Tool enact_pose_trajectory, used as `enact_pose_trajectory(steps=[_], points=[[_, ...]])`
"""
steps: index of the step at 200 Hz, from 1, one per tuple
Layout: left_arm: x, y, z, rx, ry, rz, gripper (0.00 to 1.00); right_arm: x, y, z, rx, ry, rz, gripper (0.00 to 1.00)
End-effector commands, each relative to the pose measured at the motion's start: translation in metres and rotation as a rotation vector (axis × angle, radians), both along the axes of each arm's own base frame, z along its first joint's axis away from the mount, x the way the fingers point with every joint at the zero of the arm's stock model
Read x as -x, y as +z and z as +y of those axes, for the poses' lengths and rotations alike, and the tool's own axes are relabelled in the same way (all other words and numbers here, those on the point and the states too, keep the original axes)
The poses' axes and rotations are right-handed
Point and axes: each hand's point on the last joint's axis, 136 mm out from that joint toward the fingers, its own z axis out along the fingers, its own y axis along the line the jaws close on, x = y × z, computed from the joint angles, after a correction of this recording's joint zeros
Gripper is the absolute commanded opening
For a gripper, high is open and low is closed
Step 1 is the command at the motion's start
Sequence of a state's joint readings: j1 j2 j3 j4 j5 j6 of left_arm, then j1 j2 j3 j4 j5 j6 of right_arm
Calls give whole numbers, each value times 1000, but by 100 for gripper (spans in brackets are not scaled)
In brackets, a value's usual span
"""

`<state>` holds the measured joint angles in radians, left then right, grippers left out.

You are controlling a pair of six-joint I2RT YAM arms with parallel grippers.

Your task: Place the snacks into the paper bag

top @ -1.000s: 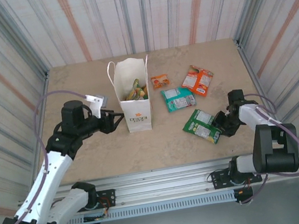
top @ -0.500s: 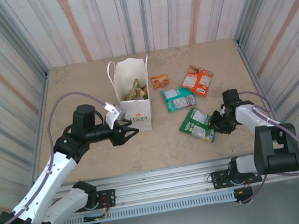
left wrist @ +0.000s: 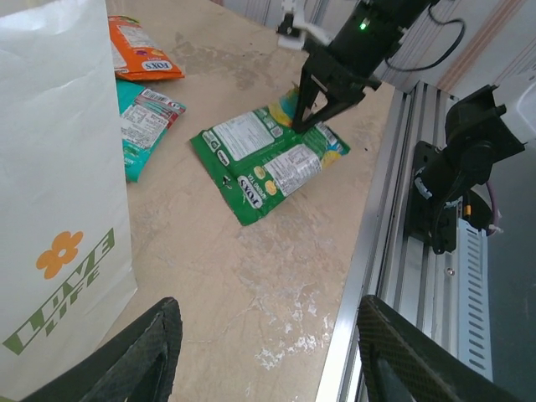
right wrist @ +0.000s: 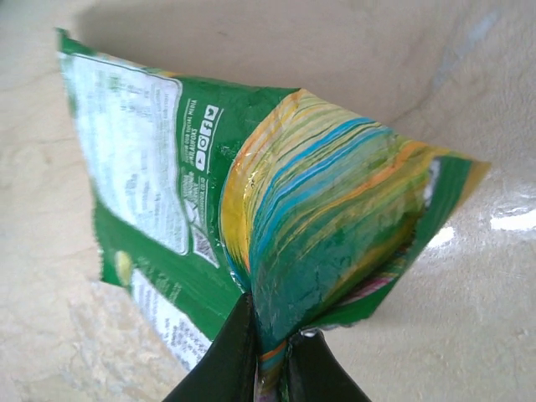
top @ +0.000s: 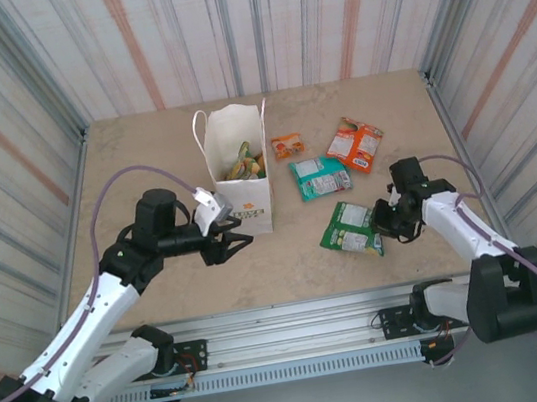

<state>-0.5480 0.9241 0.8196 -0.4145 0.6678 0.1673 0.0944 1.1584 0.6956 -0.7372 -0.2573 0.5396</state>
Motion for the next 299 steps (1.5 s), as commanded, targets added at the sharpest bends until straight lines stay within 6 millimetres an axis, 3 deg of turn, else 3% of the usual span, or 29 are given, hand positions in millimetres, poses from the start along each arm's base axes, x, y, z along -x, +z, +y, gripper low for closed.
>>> enact_pose_trajectory(steps=[1, 34, 71, 118, 160, 243, 288, 299], points=[[-1, 13, -4, -16, -18, -51, 59, -4, 39, 3, 57, 112, -111, 0], [2, 19, -12, -38, -52, -67, 60, -10, 88, 28, 49, 293, -299, 0], [5, 32, -23, -16, -93, -76, 62, -1, 147, 68, 12, 557, -541, 0], [6, 42, -34, -39, -131, -89, 63, 24, 187, 112, 56, 916, -732, 0], [6, 43, -43, -66, -159, -95, 63, 46, 209, 139, 100, 1169, -902, 0], [16, 29, -57, -103, -240, -67, 60, 54, 236, 176, 69, 1320, -1014, 0], [18, 30, -59, -92, -257, -73, 44, 53, 247, 185, 48, 1329, -1067, 0], [19, 30, -60, -89, -263, -77, 37, 48, 239, 189, 56, 1340, -1042, 0]])
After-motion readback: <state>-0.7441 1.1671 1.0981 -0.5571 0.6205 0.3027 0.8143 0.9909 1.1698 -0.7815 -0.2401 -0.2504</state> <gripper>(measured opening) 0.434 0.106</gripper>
